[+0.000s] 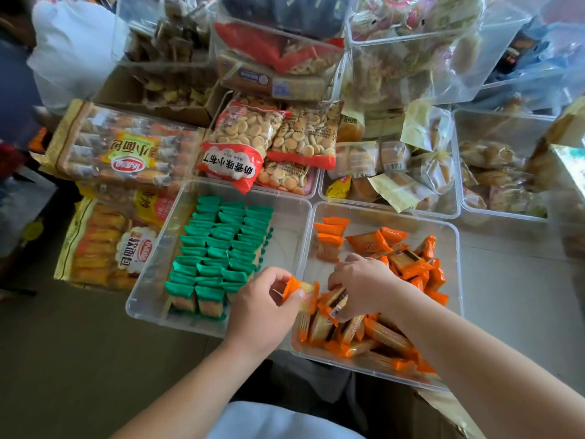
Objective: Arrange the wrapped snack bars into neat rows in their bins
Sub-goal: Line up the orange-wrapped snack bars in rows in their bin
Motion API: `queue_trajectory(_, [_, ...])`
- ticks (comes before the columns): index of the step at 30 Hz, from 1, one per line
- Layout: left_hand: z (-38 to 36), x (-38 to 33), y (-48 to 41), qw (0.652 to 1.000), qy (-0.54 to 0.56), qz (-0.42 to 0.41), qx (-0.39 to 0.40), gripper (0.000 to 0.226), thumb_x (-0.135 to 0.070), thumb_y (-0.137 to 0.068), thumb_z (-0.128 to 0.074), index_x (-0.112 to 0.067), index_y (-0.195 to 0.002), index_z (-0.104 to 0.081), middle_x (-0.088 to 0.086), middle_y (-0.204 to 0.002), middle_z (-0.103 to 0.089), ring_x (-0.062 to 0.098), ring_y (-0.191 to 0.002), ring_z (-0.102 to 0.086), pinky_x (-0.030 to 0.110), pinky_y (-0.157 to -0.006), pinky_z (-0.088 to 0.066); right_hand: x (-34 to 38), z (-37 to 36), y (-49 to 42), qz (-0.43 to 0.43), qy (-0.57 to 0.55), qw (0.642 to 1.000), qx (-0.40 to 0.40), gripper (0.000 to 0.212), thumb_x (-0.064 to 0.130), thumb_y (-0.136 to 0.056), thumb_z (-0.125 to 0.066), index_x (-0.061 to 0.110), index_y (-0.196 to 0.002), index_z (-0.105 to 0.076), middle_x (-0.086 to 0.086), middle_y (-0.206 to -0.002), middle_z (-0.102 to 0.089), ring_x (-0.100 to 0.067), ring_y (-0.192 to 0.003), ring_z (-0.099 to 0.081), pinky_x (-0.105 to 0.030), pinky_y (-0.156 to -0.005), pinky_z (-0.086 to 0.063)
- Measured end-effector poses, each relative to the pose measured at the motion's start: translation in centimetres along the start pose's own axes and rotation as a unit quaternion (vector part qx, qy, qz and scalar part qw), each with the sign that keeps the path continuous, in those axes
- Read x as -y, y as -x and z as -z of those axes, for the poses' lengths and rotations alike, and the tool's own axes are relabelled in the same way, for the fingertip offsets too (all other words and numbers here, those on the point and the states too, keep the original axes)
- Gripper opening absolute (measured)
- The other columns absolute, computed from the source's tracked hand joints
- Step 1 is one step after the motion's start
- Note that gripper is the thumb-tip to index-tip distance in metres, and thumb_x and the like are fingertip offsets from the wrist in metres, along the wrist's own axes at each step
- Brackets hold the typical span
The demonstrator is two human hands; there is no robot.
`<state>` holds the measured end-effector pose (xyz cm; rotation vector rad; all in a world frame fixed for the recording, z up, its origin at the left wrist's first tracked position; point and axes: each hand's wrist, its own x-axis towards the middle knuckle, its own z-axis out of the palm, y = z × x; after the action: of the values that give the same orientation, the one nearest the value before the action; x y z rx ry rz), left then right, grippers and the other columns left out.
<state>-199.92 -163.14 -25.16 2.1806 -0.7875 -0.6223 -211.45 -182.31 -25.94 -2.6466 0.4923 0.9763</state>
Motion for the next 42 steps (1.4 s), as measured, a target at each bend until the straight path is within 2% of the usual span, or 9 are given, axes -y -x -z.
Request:
queue_trajectory(10, [-0.9, -0.5, 0.0, 0.999, -0.003, -0.005, 0.032, 0.015, -0.030, -0.083, -0.081, -0.032, -0.091, -0.068, -0.016, -0.081, -0.070, 0.001, -0.078, -0.065, 0.029, -0.076, -0.056, 1.5, -0.3, 5.2, -0.019, 0.009, 0.999, 0.034, 0.062, 0.055, -0.076, -0.082, 0.034, -0.130, -0.060, 0.010, -0.110, -0.065, -0.019, -0.102, -0.061, -0.032, -0.076, -0.049])
queue_trajectory(15, [-1.5, -0.5, 0.0, 0.998, 0.005, 0.015, 0.061, 0.016, -0.029, -0.082, -0.081, -0.034, -0.087, -0.067, -0.016, -0.078, -0.070, -0.001, -0.076, -0.064, 0.025, -0.072, -0.055, 0.0, -2.7, 8.2, -0.045, 0.040, 0.998, -0.009, 0.058, 0.055, -0.083, -0.077, 0.043, -0.135, -0.056, 0.013, -0.128, -0.063, -0.020, -0.126, -0.049, -0.039, -0.104, -0.038])
queue_trajectory(17, [-1.6, -0.5, -0.1, 0.997, 0.002, 0.012, 0.078, 0.017, -0.027, -0.083, -0.081, -0.035, -0.087, -0.066, -0.015, -0.079, -0.070, 0.001, -0.076, -0.064, 0.027, -0.074, -0.056, -0.5, -3.5, 9.0, -0.038, 0.034, 0.998, 0.025, 0.066, 0.052, -0.084, -0.074, 0.048, -0.144, -0.048, 0.012, -0.145, -0.052, -0.024, -0.143, -0.033, -0.050, -0.122, -0.021])
queue_trajectory(20, [-1.6, -0.8, -0.3, 0.993, -0.014, 0.006, 0.117, 0.020, -0.027, -0.082, -0.080, -0.037, -0.090, -0.065, -0.016, -0.084, -0.070, 0.004, -0.081, -0.066, 0.027, -0.078, -0.057, -0.7, -3.3, 9.7, -0.039, -0.019, 0.998, 0.034, 0.064, 0.047, -0.082, -0.070, 0.049, -0.143, -0.049, 0.012, -0.158, -0.039, -0.029, -0.156, -0.010, -0.063, -0.125, -0.001])
queue_trajectory(23, [-1.2, -1.2, -0.7, 0.995, -0.018, -0.024, 0.090, 0.016, -0.026, -0.084, -0.077, -0.036, -0.093, -0.068, -0.019, -0.083, -0.071, 0.002, -0.081, -0.067, 0.026, -0.076, -0.057, -0.5, -2.0, 9.5, -0.054, -0.131, 0.988, -0.062, 0.040, 0.048, -0.089, -0.063, 0.046, -0.129, -0.062, 0.015, -0.145, -0.052, -0.023, -0.153, -0.026, -0.054, -0.125, -0.019])
queue_trajectory(25, [-0.6, -1.7, -0.8, 0.998, 0.007, -0.039, 0.056, 0.015, -0.025, -0.086, -0.076, -0.034, -0.096, -0.070, -0.018, -0.084, -0.071, 0.002, -0.082, -0.067, 0.021, -0.073, -0.055, 0.0, -1.2, 8.8, -0.073, -0.244, 0.957, -0.137, 0.040, 0.046, -0.095, -0.063, 0.040, -0.135, -0.061, 0.015, -0.138, -0.058, -0.016, -0.136, -0.050, -0.038, -0.113, -0.044])
queue_trajectory(30, [0.5, -3.3, -0.9, 0.989, 0.133, -0.019, 0.061, 0.018, -0.015, -0.093, -0.075, -0.030, -0.104, -0.073, -0.011, -0.092, -0.075, 0.003, -0.088, -0.069, 0.013, -0.076, -0.054, 1.2, -0.7, 7.6, -0.075, -0.489, 0.848, -0.190, 0.052, 0.030, -0.095, -0.074, 0.032, -0.143, -0.056, 0.015, -0.128, -0.066, -0.003, -0.116, -0.064, -0.023, -0.093, -0.055])
queue_trajectory(36, [-0.2, -2.5, -1.2, 0.976, 0.157, 0.038, 0.147, 0.029, -0.010, -0.090, -0.077, -0.031, -0.108, -0.069, -0.008, -0.096, -0.077, 0.009, -0.089, -0.073, 0.028, -0.080, -0.062, 1.0, -1.6, 7.9, -0.084, -0.680, 0.688, -0.240, 0.048, 0.007, -0.092, -0.075, 0.029, -0.133, -0.060, -0.001, -0.102, -0.078, -0.019, -0.097, -0.076, -0.038, -0.081, -0.064])
queue_trajectory(42, [-1.9, -2.3, -0.8, 0.967, 0.133, 0.046, 0.212, 0.023, -0.021, -0.083, -0.088, -0.027, -0.101, -0.074, -0.009, -0.093, -0.079, 0.012, -0.086, -0.075, 0.034, -0.082, -0.063, 0.4, -1.4, 8.9, -0.109, -0.691, 0.655, -0.286, 0.031, 0.019, -0.092, -0.078, 0.024, -0.121, -0.069, -0.001, -0.099, -0.079, -0.015, -0.092, -0.077, -0.035, -0.079, -0.064])
